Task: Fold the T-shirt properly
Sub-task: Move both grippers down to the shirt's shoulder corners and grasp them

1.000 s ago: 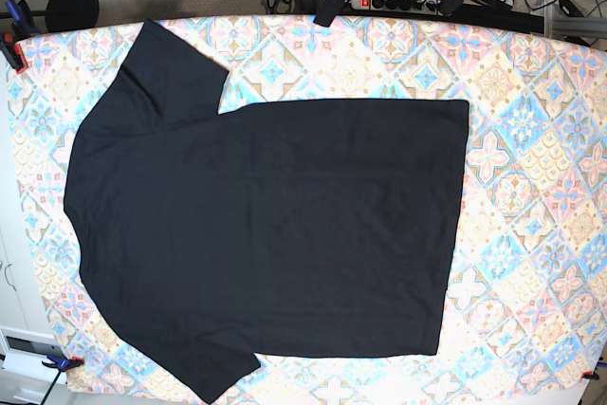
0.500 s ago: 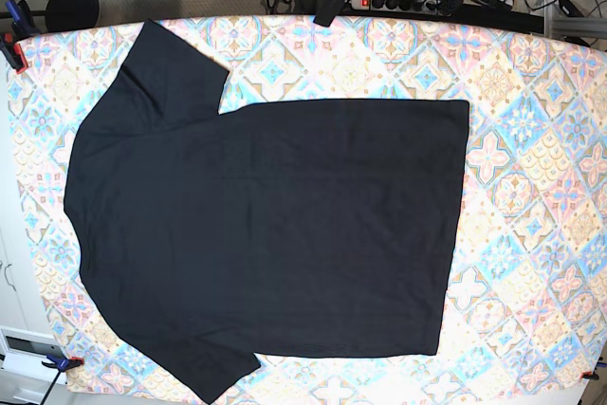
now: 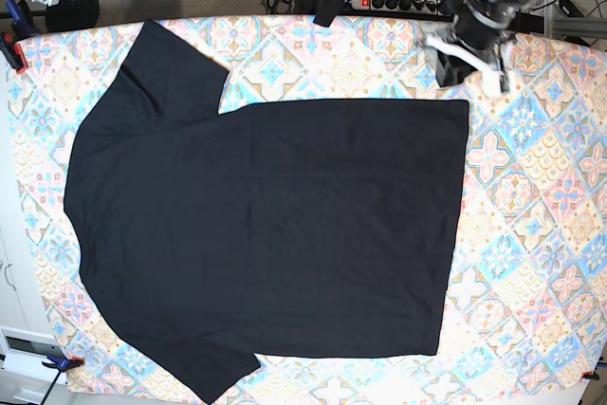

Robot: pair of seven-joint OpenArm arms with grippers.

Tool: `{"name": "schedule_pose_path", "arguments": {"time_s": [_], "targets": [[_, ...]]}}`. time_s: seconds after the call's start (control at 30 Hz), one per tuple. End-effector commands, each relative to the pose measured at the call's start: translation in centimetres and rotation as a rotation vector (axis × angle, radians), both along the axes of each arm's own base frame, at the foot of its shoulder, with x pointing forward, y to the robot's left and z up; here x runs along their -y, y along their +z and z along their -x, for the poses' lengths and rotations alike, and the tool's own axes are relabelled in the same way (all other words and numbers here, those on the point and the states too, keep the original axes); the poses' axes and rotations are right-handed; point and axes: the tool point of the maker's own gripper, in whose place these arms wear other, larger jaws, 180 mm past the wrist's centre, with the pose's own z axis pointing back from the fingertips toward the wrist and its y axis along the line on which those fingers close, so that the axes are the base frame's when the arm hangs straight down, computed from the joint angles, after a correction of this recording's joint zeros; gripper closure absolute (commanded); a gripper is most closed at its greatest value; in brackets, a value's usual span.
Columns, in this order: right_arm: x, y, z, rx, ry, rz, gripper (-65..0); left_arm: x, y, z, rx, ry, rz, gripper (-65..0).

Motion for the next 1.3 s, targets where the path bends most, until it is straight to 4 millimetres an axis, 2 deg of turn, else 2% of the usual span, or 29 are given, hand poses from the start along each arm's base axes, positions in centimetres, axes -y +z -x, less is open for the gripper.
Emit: {"name": "schedule_pose_path", "arguments": {"time_s": [0.0, 0.07, 0.2, 0.33, 0.47, 0.63, 0.83, 1.0, 1.07, 1.17, 1.27], "targets": [[0.2, 1.0, -1.4, 0.049, 0.016, 0.016, 0.0, -0.4, 0.4, -0.7, 0.016, 0.015, 0.016, -18.0], [0.0, 1.0, -2.1, 0.054, 0.017, 0.011, 0.0, -1.2, 0.1, -1.8, 0.012, 0.060, 0.061, -24.4], [-0.1, 1.1, -2.6, 0.057, 0.017, 0.003, 0.0, -3.5, -1.6, -2.3, -0.036, 0.190, 0.150, -33.3], [-0.3, 1.2, -2.9, 0.062, 0.020, 0.001, 0.0, -5.0, -3.8, -2.0, -0.094, 0.281, 0.210, -35.4], [-0.3, 1.3, -3.0, 0.065, 0.021, 0.001, 0.0, -5.3, -5.6, -1.8, -0.130, 0.320, 0.243, -35.7], [-0.3, 1.3, -3.6, 0.080, 0.021, 0.001, 0.0, -5.2, -7.2, -2.5, -0.152, 0.360, 0.282, -35.7], [-0.4, 1.3, -3.6, 0.080, 0.021, -0.001, 0.0, -4.3, -8.4, -4.3, -0.155, 0.391, 0.329, -35.3], [-0.4, 1.3, -3.6, 0.080, 0.021, -0.001, 0.0, -1.1, -8.8, -5.5, -0.172, 0.322, 0.365, -34.8], [-0.5, 1.3, -3.6, 0.081, 0.022, -0.003, 0.0, 0.1, -8.9, -5.5, -0.180, 0.291, 0.376, -30.9], [-1.7, 0.8, -4.6, 0.096, 0.040, -0.033, 0.0, 1.2, -9.0, -5.4, -0.190, 0.265, 0.384, -14.2], [-3.1, 0.3, -5.6, 0.111, 0.065, -0.063, 0.0, 1.5, -9.2, -5.1, -0.199, 0.258, 0.385, -0.7]]}}
